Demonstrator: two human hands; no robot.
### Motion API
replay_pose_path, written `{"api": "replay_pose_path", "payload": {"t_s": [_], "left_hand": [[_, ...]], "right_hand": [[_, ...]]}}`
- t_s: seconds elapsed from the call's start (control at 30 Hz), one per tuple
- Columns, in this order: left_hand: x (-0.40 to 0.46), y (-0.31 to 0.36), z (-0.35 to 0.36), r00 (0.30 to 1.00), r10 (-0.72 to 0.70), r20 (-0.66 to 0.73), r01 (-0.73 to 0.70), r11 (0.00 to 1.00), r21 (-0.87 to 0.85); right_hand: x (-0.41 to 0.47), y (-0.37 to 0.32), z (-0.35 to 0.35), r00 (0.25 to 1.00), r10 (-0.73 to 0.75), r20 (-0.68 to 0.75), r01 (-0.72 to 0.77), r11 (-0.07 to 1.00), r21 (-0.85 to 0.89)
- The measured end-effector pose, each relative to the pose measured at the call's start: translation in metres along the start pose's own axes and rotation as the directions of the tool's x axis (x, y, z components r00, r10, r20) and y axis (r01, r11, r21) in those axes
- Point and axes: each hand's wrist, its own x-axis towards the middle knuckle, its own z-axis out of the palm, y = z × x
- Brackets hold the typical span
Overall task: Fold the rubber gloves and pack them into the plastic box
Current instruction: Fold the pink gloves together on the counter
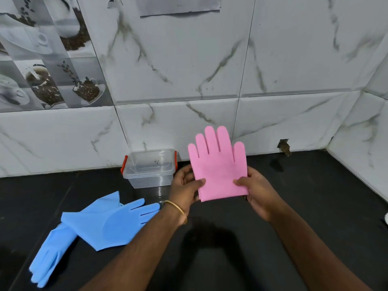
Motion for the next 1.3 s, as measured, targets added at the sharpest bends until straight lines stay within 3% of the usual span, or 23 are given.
{"api": "replay_pose_path", "payload": {"t_s": [0.13, 0.23, 0.4, 0.73, 1.1, 1.3], "left_hand": [[-0.003, -0.059, 0.003, 0.981, -0.095, -0.17, 0.12, 0.983, 0.142], [-0.012, -0.102, -0.002, 0.954, -0.17, -0.245, 0.236, 0.933, 0.271], [-0.008, -0.11, -0.007, 0.949, -0.196, -0.246, 0.275, 0.896, 0.349], [-0.005, -0.116, -0.012, 0.945, -0.195, -0.264, 0.291, 0.869, 0.4], [-0.015, -0.124, -0.02, 0.961, -0.113, -0.252, 0.218, 0.87, 0.442], [-0.022, -0.122, -0.043, 0.964, -0.18, -0.195, 0.247, 0.878, 0.41]], "right_hand": [[0.002, 0.077, -0.021, 0.98, 0.033, -0.194, -0.072, 0.977, -0.202], [-0.007, 0.125, -0.031, 0.977, 0.096, -0.193, -0.16, 0.923, -0.351], [-0.001, 0.132, -0.039, 0.978, 0.125, -0.167, -0.193, 0.847, -0.495], [-0.007, 0.142, -0.041, 0.978, 0.058, -0.198, -0.16, 0.819, -0.551], [-0.019, 0.152, -0.024, 0.956, -0.073, -0.283, -0.114, 0.799, -0.591], [-0.024, 0.157, -0.014, 0.921, -0.121, -0.372, -0.148, 0.773, -0.617]]}}
